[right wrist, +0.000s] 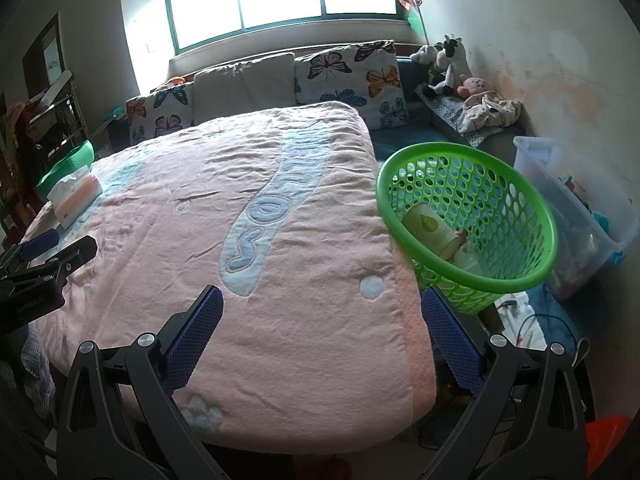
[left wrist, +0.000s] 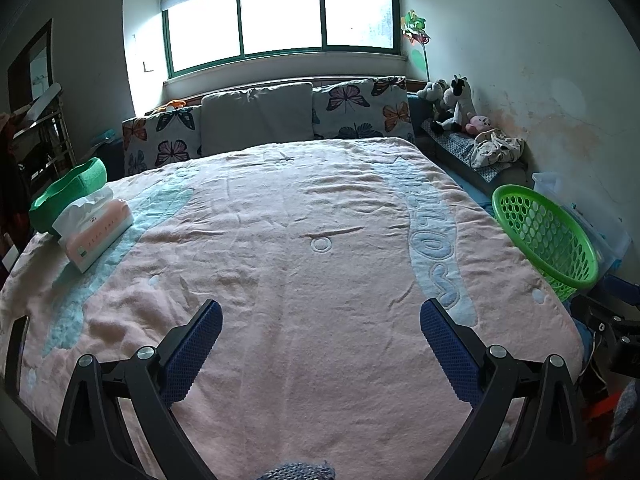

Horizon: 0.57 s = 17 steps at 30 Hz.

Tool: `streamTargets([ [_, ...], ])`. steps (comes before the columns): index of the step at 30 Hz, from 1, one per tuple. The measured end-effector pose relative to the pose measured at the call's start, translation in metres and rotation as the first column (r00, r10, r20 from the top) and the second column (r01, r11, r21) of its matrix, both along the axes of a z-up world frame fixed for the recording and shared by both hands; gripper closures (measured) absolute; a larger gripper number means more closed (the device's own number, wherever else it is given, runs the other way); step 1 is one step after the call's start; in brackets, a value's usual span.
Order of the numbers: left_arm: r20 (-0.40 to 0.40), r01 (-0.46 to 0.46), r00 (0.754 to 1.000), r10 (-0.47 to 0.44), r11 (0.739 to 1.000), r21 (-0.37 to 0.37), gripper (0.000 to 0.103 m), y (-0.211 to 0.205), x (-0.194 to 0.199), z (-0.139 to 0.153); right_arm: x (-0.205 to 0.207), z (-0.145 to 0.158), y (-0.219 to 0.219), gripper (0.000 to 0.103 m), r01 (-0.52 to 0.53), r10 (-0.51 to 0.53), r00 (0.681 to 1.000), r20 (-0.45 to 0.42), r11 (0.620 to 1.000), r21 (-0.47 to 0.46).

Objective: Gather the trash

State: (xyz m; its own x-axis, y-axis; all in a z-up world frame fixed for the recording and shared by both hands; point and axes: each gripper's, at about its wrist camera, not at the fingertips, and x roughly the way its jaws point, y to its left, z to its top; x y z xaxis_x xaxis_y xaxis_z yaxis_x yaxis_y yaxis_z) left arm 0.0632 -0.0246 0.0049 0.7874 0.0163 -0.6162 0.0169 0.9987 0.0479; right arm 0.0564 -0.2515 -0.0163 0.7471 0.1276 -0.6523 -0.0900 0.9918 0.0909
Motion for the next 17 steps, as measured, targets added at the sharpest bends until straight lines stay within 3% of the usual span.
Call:
streamTargets([
  [17,0.002,-0.008,1.000,0.008,1.000,-0.004,0.007,0.0005,-0.0005,0.0011,-0.0005,-0.0002,0.0003,0.004,-0.002,0.002,1.000,-0.002,1.000,0.002],
])
